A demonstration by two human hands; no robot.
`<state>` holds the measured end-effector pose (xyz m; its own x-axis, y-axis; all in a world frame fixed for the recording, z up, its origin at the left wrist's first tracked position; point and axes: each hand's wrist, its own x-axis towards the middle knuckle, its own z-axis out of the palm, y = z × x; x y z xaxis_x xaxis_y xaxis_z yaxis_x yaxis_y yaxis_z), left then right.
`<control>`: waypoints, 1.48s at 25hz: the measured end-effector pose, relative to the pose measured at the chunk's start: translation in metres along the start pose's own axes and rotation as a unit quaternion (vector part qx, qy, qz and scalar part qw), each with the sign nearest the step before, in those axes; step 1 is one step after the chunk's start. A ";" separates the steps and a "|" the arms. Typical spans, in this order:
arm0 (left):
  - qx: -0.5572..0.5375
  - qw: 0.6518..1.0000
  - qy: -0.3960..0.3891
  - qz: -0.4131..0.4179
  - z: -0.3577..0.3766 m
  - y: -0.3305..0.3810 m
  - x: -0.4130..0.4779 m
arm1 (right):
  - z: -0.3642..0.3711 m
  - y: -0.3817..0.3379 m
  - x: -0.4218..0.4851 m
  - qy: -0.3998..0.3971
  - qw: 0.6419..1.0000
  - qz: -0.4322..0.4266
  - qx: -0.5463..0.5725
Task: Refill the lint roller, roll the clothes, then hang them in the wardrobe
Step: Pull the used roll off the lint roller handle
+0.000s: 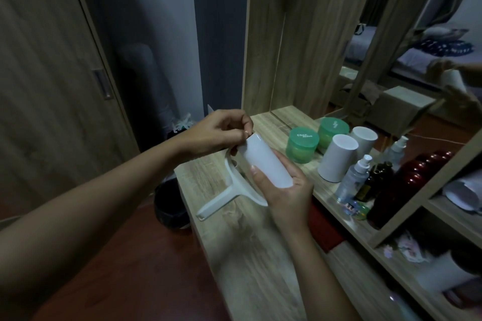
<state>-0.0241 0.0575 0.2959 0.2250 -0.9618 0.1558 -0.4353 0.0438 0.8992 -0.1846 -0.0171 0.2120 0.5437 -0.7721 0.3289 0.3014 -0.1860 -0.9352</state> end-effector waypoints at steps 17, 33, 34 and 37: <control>0.060 0.980 0.188 0.028 0.037 -0.020 -0.021 | -0.001 0.009 -0.008 0.003 0.999 0.032 0.010; 0.060 0.966 0.246 0.055 0.058 -0.030 -0.028 | -0.007 0.014 -0.011 0.000 0.999 0.042 0.022; 0.050 0.968 0.239 0.050 0.057 -0.031 -0.028 | -0.008 0.015 -0.011 0.001 0.999 0.041 0.020; 0.048 0.967 0.246 0.042 0.065 -0.037 -0.025 | -0.012 0.017 -0.009 0.004 0.999 0.046 0.008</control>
<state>-0.0700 0.0623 0.2324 0.5630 -0.7100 0.4230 -0.5433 0.0678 0.8368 -0.1936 -0.0200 0.1916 0.5634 -0.7906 0.2397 0.2624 -0.1039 -0.9593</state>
